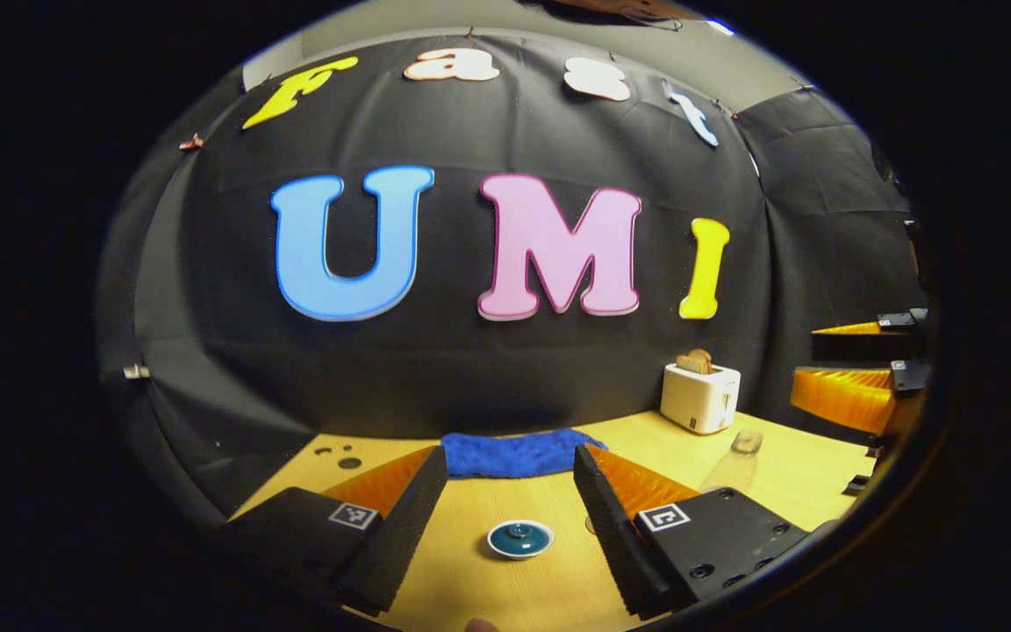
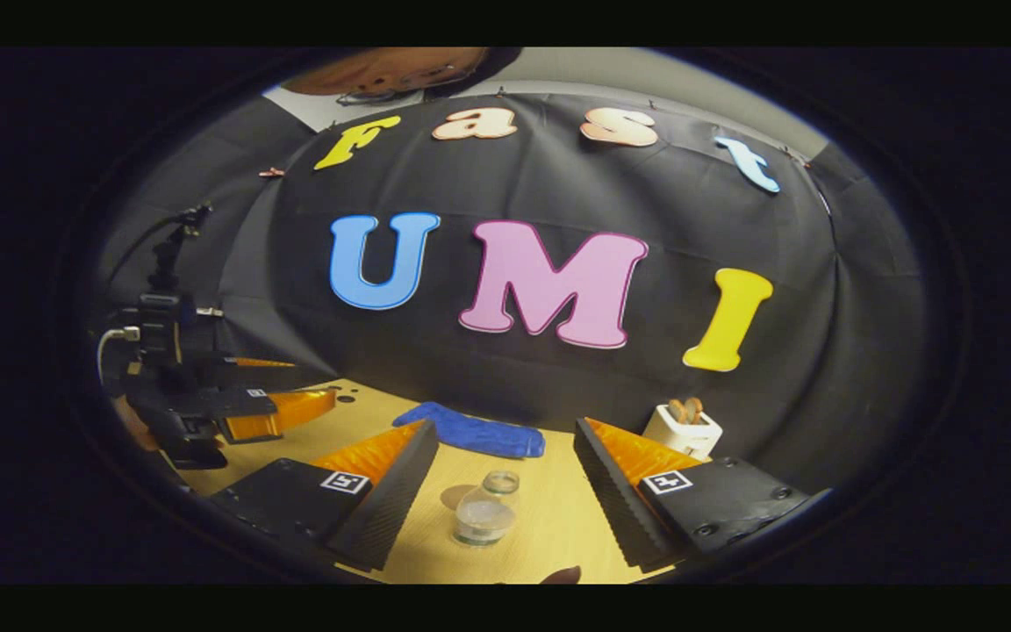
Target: Open the teacup lid with one hand, grasp the water bottle and pour water into the teacup with the other hand; after pouring, place the water bottle on the coaster and then close the teacup lid.
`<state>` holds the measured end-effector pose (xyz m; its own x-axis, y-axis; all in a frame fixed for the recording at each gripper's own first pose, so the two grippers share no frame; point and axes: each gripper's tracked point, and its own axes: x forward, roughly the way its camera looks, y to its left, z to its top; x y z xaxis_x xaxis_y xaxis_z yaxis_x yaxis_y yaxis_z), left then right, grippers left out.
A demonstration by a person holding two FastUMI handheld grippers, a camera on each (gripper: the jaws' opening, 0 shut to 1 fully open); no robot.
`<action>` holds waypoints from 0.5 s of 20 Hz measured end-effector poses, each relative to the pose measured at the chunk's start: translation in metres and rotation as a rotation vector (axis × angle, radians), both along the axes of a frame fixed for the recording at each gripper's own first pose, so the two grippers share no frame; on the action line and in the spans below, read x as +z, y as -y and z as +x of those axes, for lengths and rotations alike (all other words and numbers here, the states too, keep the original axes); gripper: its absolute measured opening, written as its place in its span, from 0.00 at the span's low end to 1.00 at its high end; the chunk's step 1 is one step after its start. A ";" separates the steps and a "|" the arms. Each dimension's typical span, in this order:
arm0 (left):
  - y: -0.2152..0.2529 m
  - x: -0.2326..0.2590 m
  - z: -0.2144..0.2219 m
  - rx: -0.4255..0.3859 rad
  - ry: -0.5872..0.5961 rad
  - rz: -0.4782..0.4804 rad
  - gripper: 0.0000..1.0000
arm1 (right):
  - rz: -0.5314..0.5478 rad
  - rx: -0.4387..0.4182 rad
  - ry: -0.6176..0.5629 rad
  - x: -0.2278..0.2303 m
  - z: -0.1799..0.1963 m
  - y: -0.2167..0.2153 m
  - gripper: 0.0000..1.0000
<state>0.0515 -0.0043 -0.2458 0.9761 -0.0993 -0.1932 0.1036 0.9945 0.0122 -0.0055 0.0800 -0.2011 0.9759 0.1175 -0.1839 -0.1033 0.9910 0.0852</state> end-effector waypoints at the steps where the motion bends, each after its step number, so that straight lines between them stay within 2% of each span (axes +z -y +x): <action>1: 0.002 -0.018 0.006 -0.002 -0.008 -0.010 0.92 | -0.007 0.001 -0.013 -0.016 -0.004 -0.002 0.97; 7: 0.000 -0.119 0.036 0.012 -0.084 -0.024 0.90 | -0.034 -0.002 -0.088 -0.079 -0.014 -0.014 0.96; 10: 0.004 -0.148 0.045 -0.004 -0.115 -0.009 0.80 | -0.026 -0.012 -0.106 -0.093 -0.015 -0.015 0.97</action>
